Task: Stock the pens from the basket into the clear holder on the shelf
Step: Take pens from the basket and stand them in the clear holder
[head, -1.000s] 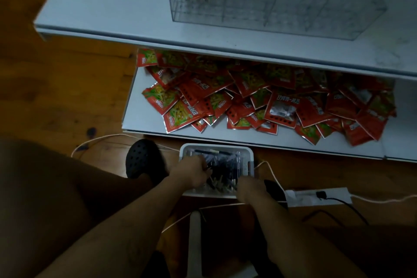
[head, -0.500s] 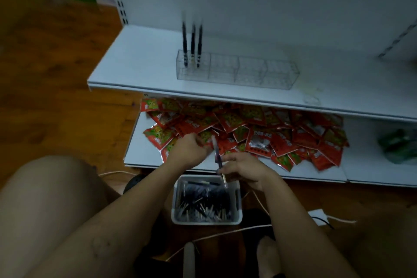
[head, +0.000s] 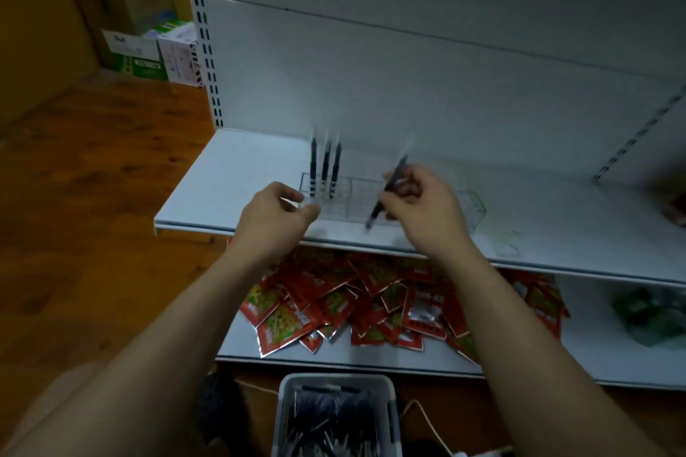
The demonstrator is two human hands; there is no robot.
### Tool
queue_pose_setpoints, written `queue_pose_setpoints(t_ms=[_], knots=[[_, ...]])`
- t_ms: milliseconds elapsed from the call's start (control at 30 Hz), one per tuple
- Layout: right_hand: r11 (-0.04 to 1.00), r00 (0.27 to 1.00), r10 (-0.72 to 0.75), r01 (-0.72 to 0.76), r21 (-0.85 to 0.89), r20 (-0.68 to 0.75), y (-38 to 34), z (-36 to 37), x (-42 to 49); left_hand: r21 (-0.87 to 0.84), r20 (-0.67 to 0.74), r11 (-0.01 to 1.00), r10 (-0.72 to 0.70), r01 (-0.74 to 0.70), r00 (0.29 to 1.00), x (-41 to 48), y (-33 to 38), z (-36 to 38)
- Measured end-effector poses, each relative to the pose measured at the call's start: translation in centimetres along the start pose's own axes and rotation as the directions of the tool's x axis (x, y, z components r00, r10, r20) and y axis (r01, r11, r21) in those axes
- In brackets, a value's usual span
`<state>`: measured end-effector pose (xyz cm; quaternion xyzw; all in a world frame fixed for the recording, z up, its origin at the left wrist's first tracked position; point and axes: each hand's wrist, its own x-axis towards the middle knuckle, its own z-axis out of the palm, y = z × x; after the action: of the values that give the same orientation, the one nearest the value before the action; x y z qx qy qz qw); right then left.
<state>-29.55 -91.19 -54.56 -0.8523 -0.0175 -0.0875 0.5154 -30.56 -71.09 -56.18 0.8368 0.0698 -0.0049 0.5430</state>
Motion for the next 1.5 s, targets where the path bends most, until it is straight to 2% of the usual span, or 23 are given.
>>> queue_pose_setpoints(t_ms=[100, 267, 467, 633, 700, 867, 967, 1100, 1167, 1233, 1367, 1433, 1500], knots=[[0.996, 0.991, -0.088, 0.087, -0.021, -0.098, -1.6, 0.8, 3.8, -0.083, -0.045, 0.996, -0.028, 0.024, 0.999, 2.7, 0.6, 0.4], [0.984, 0.992, -0.105, 0.094, -0.154, -0.066, -1.5, 3.2, 7.6, -0.182, -0.014, 0.975, -0.128, 0.124, 0.992, 6.0, 0.3, 1.3], [0.916, 0.991, -0.109, 0.129, -0.379, 0.072, 0.9, 4.4, 9.1, -0.179, 0.019, 0.973, -0.146, 0.147, 0.989, 7.8, -0.7, 2.4], [0.880, 0.981, -0.164, 0.191, -0.436, 0.100, 1.6, 4.6, 9.2, -0.143, -0.007, 0.983, -0.120, 0.118, 0.993, 8.2, -1.0, 2.8], [0.852, 0.979, -0.140, 0.195, -0.486, 0.147, 2.0, 4.6, 9.1, -0.118, -0.025, 0.987, -0.116, 0.112, 0.993, 8.2, -1.1, 2.9], [0.867, 0.983, -0.066, 0.141, -0.477, 0.170, 2.7, 4.1, 7.5, -0.053, -0.111, 0.993, -0.107, 0.101, 0.988, 7.9, -1.6, 2.9], [0.886, 0.991, -0.110, 0.134, -0.445, 0.079, 2.2, 2.4, 5.9, 0.017, -0.189, 0.998, -0.063, 0.068, 0.980, 6.9, -1.7, 2.9], [0.913, 0.970, -0.224, 0.175, -0.369, -0.095, 1.6, -0.1, 2.9, 0.099, -0.300, 0.988, 0.142, -0.117, 0.943, 4.1, -0.8, 2.8], [0.931, 0.976, -0.188, 0.143, -0.335, -0.107, 2.0, -0.9, 1.2, 0.101, -0.278, 0.976, 0.212, -0.191, 0.937, 2.3, -0.8, 3.2], [0.939, 0.992, -0.111, 0.088, -0.334, -0.052, 3.0, -1.3, -0.7, 0.098, -0.201, 0.968, 0.247, -0.232, 0.948, 0.5, -1.2, 3.9], [0.942, 0.996, 0.075, -0.055, -0.331, 0.047, 6.3, -0.8, -4.7, 0.150, 0.028, 0.968, 0.198, -0.200, 0.980, -2.9, -2.7, 6.2], [0.926, 0.973, 0.192, -0.137, -0.353, 0.127, 8.5, 0.5, -6.6, 0.192, 0.106, 0.965, 0.161, -0.179, 0.981, -3.9, -4.0, 7.8], [0.897, 0.914, 0.327, -0.219, -0.384, 0.242, 11.3, 2.5, -8.6, 0.251, 0.156, 0.960, 0.089, -0.127, 0.984, -4.5, -5.9, 9.4]])
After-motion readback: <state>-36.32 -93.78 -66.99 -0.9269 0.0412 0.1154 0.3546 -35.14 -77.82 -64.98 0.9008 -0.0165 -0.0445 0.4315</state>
